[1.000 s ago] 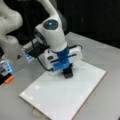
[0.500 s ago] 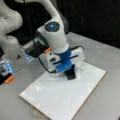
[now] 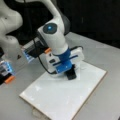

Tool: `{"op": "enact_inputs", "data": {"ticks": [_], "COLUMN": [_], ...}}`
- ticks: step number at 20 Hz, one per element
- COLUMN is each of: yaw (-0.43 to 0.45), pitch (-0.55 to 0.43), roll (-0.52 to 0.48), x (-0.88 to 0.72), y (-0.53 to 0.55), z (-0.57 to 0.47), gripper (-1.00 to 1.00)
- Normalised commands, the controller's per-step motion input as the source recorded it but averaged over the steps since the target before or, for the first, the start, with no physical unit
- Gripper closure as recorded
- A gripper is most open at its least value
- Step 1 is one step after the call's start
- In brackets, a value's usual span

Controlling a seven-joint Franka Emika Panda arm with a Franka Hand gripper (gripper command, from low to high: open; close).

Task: Erasing curve lines

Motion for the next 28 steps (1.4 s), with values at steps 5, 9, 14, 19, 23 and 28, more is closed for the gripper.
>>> {"op": "enact_inputs", "data": {"ticks": [5, 9, 14, 19, 23, 28], "yaw": [-0.067, -0.084, -0.099, -0.12, -0.136, -0.129], "pitch": [-0.148, -0.13, -0.121, -0.091, -0.044, -0.018], "roll": [0.074, 0.043, 0.021, 0.02, 0.031, 0.039], "x": [-0.12, -0.09, 0.0, 0.13, 0.21, 0.26], "y": [0.16, 0.2, 0.25, 0.34, 0.36, 0.35], "z": [-0.43, -0.44, -0.45, -0.47, -0.47, -0.46], "gripper": [1.0, 1.0, 1.0, 1.0, 1.0, 1.0]}}
